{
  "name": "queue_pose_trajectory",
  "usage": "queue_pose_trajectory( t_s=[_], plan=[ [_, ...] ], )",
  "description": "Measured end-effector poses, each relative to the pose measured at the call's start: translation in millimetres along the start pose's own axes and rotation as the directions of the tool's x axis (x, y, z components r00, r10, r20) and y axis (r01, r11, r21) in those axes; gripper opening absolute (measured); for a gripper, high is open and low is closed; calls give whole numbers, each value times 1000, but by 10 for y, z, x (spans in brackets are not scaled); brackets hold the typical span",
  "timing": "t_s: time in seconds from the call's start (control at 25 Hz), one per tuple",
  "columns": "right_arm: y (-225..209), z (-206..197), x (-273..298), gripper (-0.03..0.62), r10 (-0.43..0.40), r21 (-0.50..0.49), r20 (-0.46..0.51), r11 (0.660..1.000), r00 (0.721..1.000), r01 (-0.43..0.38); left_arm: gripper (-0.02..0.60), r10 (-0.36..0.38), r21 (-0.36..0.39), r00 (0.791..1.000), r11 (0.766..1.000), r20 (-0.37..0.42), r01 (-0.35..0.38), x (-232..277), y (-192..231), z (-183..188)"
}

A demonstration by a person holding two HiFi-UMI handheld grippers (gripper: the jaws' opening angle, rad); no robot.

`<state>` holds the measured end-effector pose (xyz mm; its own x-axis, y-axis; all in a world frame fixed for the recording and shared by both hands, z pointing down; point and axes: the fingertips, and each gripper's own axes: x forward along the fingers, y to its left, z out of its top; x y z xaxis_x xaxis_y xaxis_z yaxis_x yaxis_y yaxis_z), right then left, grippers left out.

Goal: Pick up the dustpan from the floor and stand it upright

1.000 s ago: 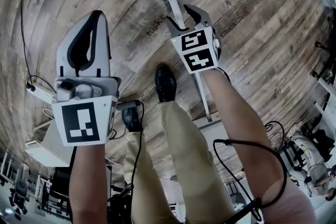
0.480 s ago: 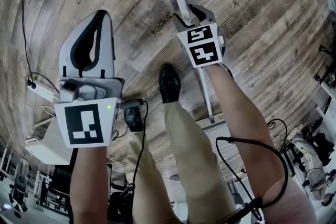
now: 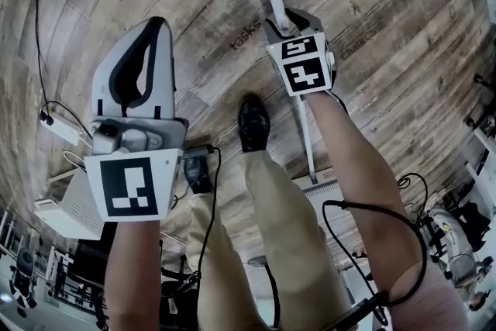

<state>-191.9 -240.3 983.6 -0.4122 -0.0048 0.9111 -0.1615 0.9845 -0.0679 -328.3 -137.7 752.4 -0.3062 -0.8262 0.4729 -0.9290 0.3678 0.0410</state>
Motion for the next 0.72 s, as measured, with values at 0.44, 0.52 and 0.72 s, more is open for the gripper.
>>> queue_pose_trajectory(
  t_s=[0.44, 0.52, 0.72],
  plan=[
    [-39, -6, 24, 143, -36, 3, -33, 999, 999, 36, 14, 1, 4, 1000, 1000, 13, -1, -53, 72, 48],
    [-33, 0, -15, 140, -42, 4, -33, 999, 999, 42, 14, -2, 5, 1000, 1000, 17, 2, -78, 69, 75],
    [-14, 57, -222, 137, -61, 6, -19, 998, 998, 61, 14, -8, 10, 999, 1000, 31, 8, -194, 48, 234]
  ],
)
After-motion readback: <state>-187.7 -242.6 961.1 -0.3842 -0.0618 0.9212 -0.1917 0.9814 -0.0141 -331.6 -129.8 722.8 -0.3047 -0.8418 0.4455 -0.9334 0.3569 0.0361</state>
